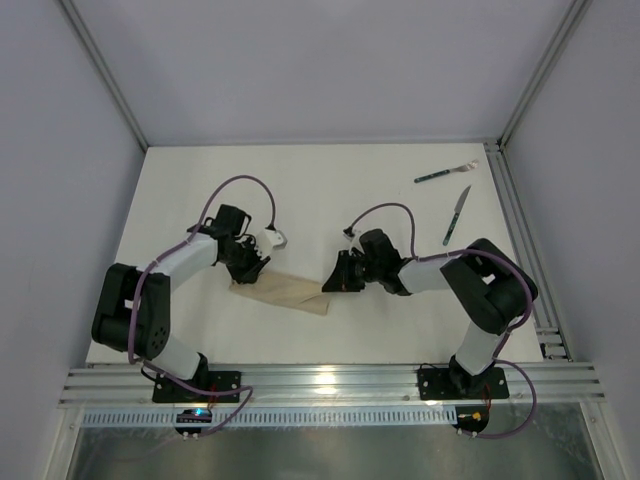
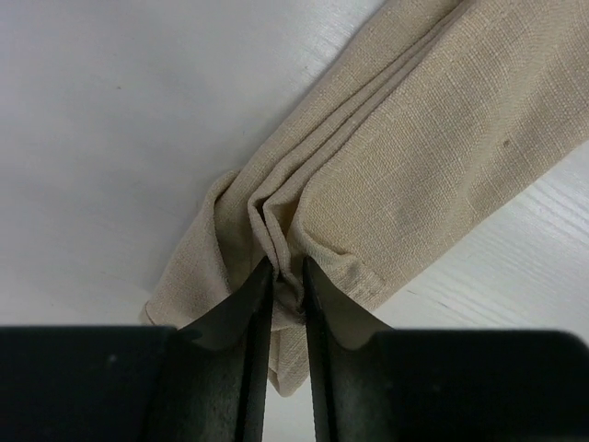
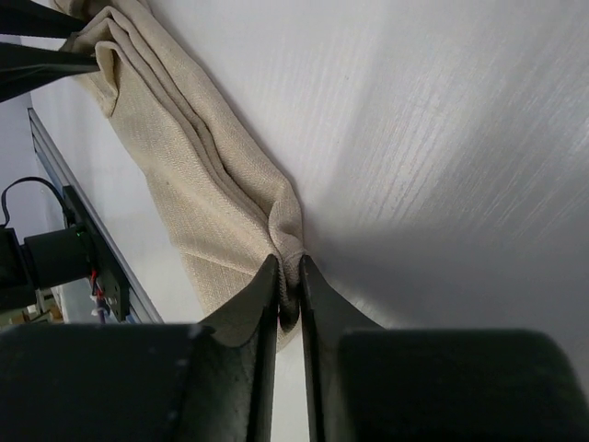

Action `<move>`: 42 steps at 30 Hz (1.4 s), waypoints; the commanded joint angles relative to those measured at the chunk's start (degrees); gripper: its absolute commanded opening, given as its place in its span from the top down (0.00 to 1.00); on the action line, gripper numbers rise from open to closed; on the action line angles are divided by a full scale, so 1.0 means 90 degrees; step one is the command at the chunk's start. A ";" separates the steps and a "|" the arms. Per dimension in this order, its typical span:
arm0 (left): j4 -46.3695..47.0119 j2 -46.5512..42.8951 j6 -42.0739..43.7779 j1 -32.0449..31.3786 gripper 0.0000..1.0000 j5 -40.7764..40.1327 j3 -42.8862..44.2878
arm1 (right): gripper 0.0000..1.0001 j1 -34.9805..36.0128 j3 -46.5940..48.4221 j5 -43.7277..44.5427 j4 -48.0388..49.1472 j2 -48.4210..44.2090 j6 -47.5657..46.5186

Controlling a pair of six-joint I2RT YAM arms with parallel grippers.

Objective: Fold the napkin into a case and place the utensils inside
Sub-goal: Grasp the top corner of the smaller rectangle folded napkin from the folded napkin.

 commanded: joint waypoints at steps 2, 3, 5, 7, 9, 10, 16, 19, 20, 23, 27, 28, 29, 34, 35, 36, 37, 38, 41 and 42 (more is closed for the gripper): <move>0.0359 -0.0108 -0.0052 0.0004 0.82 -0.0003 -0.0178 | 0.80 -0.0034 0.0492 0.0671 -0.1189 -0.0077 -0.1059; 0.0408 -0.0108 -0.0052 0.0004 0.84 -0.0033 -0.0208 | 0.77 -0.0034 0.0649 0.0671 -0.1366 -0.0135 -0.1265; 0.0506 -0.0079 -0.0052 0.0004 0.87 -0.0053 -0.0276 | 0.62 -0.0034 0.0981 0.0768 -0.1708 -0.0213 -0.1849; 0.0574 -0.0050 -0.0091 0.0004 0.89 -0.0101 -0.0325 | 0.59 -0.0024 0.1499 0.0866 -0.2167 -0.0359 -0.2184; 0.0652 -0.0059 -0.0140 0.0014 0.90 -0.0238 -0.0354 | 0.56 -0.0024 0.2005 0.1051 -0.2615 -0.0428 -0.2573; 0.0749 -0.0088 -0.0169 0.0014 0.91 -0.0258 -0.0374 | 0.56 -0.0005 0.2163 0.1100 -0.2714 -0.0438 -0.2663; 0.0906 -0.0088 -0.0404 0.0033 0.94 -0.0317 -0.0355 | 0.54 0.0424 0.2867 0.0828 -0.2579 -0.0107 -0.2450; 0.0886 -0.0049 -0.0453 0.0033 0.95 -0.0326 -0.0325 | 0.54 0.0679 0.2898 0.0760 -0.2114 0.0099 -0.2031; 0.0877 -0.0059 -0.0482 0.0033 0.95 -0.0336 -0.0335 | 0.54 0.0689 0.2781 0.0633 -0.1849 0.0099 -0.1816; 0.0886 -0.0079 -0.0540 0.0043 0.96 -0.0307 -0.0306 | 0.63 0.0931 0.2429 0.0135 -0.0845 0.0293 -0.0743; 0.0848 -0.0108 -0.0677 0.0053 0.96 -0.0190 -0.0267 | 0.81 0.1333 0.2097 -0.0110 0.0650 0.0762 0.0722; 0.0819 -0.0108 -0.0677 0.0053 0.96 -0.0151 -0.0218 | 0.85 0.1362 0.2009 -0.0033 0.1224 0.0870 0.1266; 0.0799 -0.0118 -0.0677 0.0053 0.96 -0.0131 -0.0199 | 0.86 0.1392 0.1979 0.0026 0.1423 0.0977 0.1504; 0.0692 -0.0137 -0.0726 0.0053 0.95 -0.0102 -0.0149 | 0.77 0.1548 0.2105 0.0338 0.2060 0.1524 0.2209; 0.0691 -0.0137 -0.0726 0.0053 0.95 -0.0073 -0.0140 | 0.77 0.1577 0.2135 0.0503 0.2070 0.1583 0.2287; 0.0672 -0.0157 -0.0726 0.0053 0.95 -0.0053 -0.0140 | 0.76 0.1616 0.2164 0.0573 0.2089 0.1699 0.2336; 0.0652 -0.0166 -0.0726 0.0053 0.95 -0.0053 -0.0149 | 0.75 0.1636 0.2222 0.0641 0.2089 0.1768 0.2385; 0.0652 -0.0176 -0.0736 0.0053 0.95 -0.0014 -0.0159 | 0.75 0.1646 0.2252 0.0700 0.2099 0.1837 0.2443; 0.0613 -0.0215 -0.0736 0.0053 0.94 0.0025 -0.0159 | 0.73 0.1636 0.2399 0.0866 0.2060 0.2120 0.2668; 0.0594 -0.0225 -0.0726 0.0053 0.94 0.0074 -0.0159 | 0.73 0.1646 0.2447 0.0905 0.2070 0.2179 0.2736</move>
